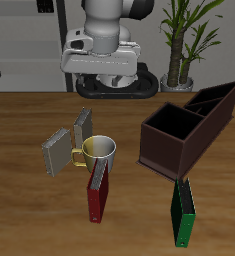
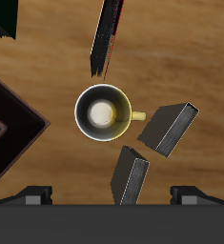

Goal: Place the left yellow book into the left desk caddy's front compartment

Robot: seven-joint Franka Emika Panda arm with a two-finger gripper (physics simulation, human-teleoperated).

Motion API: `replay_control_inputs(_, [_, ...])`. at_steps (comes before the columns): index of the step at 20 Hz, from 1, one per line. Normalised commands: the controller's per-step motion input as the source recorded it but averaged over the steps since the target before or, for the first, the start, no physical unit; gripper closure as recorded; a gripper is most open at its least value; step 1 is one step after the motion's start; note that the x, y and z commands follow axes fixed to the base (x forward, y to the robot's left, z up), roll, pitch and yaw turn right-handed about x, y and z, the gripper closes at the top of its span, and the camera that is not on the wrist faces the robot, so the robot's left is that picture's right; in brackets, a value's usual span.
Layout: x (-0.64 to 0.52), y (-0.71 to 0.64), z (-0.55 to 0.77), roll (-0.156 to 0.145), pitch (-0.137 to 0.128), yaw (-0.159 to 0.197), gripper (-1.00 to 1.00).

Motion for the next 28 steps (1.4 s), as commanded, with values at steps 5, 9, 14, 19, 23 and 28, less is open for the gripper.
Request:
replay_control_inputs(5, [-0.11, -0.38, -0.08, -0.03, -0.04, -0.042, -1.0])
replay_control_inputs(9, [-0.07, -0.32, -0.23, -0.047, -0.03, -0.05, -1.0])
replay_control_inputs(14, [-0.01, -0.03, -0.31, -0.016, -0.002, -0.005, -1.0])
replay_control_inputs(19, [-0.05, 0.0, -0.33, -0.029, -0.023, -0.021, -1.0])
replay_control_inputs(23, [-0.08, 0.02, -0.32, -0.004, -0.016, -0.041, -1.0])
replay_control_inputs(28, [-0.03, -0.01, -0.28, -0.015, -0.004, -0.032, -1.0])
